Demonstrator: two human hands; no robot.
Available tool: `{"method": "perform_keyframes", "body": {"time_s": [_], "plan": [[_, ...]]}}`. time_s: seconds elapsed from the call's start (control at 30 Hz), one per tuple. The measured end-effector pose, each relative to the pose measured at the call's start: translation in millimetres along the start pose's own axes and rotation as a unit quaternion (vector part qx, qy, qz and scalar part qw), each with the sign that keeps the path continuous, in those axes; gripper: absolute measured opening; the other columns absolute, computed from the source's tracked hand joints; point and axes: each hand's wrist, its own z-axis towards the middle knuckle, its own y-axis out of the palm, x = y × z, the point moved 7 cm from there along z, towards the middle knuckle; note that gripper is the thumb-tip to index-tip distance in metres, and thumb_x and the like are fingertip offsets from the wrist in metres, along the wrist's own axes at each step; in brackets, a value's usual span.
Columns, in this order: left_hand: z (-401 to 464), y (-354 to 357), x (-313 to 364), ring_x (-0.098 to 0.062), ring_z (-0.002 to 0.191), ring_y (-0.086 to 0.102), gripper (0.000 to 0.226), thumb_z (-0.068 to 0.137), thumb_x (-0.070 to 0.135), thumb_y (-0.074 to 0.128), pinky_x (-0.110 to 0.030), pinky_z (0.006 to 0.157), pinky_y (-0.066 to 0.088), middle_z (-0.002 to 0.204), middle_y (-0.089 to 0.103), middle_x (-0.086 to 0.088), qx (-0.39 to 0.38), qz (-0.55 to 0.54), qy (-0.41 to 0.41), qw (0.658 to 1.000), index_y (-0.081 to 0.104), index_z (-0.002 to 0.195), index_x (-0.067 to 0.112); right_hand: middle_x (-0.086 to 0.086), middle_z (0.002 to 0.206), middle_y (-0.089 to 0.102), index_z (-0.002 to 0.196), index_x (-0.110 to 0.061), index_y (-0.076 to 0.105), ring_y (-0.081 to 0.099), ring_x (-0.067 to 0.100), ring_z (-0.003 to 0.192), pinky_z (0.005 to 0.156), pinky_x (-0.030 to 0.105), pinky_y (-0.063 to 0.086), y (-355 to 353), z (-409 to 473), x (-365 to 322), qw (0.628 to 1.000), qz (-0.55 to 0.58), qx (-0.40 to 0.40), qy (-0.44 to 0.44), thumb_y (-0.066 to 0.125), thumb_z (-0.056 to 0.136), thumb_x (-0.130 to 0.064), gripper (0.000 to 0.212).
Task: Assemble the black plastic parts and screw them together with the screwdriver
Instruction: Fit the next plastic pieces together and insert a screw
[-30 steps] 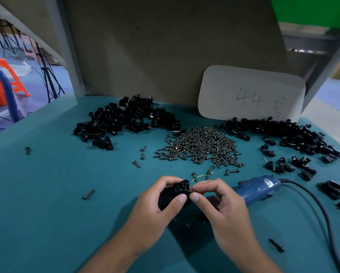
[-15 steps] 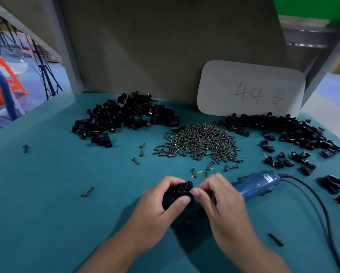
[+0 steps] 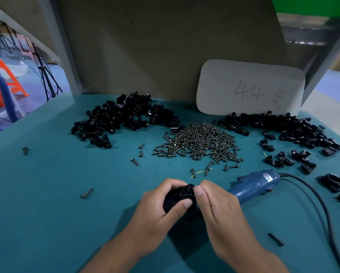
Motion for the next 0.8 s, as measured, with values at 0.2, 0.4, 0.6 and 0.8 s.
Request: {"method": "perform_keyframes", "body": {"time_s": [0.2,0.4,0.6,0.8], "plan": [[3,-2,-6,-0.009,0.091,0.067,0.034,0.083,0.062,0.062,-0.029,0.082,0.052,0.100,0.071,0.013,0.010,-0.027,-0.028,0.999,0.060,0.112,0.042,-0.015,0.087,0.036,0.088,-0.028,0.042,0.041,0.014,0.080,0.075,0.031,0.037,0,1,-6,0.994,-0.076,-0.006,-0.077,0.029,0.112,-0.033,0.027],[5,-1,-10,-0.004,0.085,0.063,0.029,0.081,0.054,0.068,-0.018,0.077,0.048,0.094,0.071,0.011,0.005,-0.126,-0.064,0.990,0.067,0.104,0.036,-0.019,0.097,0.046,0.106,-0.032,0.050,0.044,0.012,0.086,0.077,0.027,0.037,-15,7,-6,0.986,-0.119,0.014,-0.114,0.034,0.110,-0.034,0.017],[4,-5,-12,-0.004,0.075,0.060,0.034,0.075,0.059,0.071,-0.016,0.069,0.046,0.091,0.072,0.004,0.032,-0.120,-0.078,0.989,0.067,0.100,0.036,-0.003,0.085,0.059,0.089,-0.037,0.052,0.053,0.012,0.075,0.067,0.024,0.040,-14,0,22,0.977,0.181,0.034,0.108,0.032,0.089,-0.051,0.025],[5,-4,-2,0.000,0.064,0.060,0.025,0.073,0.048,0.075,-0.011,0.062,0.045,0.072,0.067,0.011,0.049,-0.175,-0.056,0.982,0.070,0.089,0.030,-0.013,0.101,0.057,0.097,-0.040,0.051,0.057,0.009,0.098,0.080,0.016,0.040,-2,-2,-3,0.992,0.128,0.019,0.006,0.037,0.098,-0.047,0.015]]}}
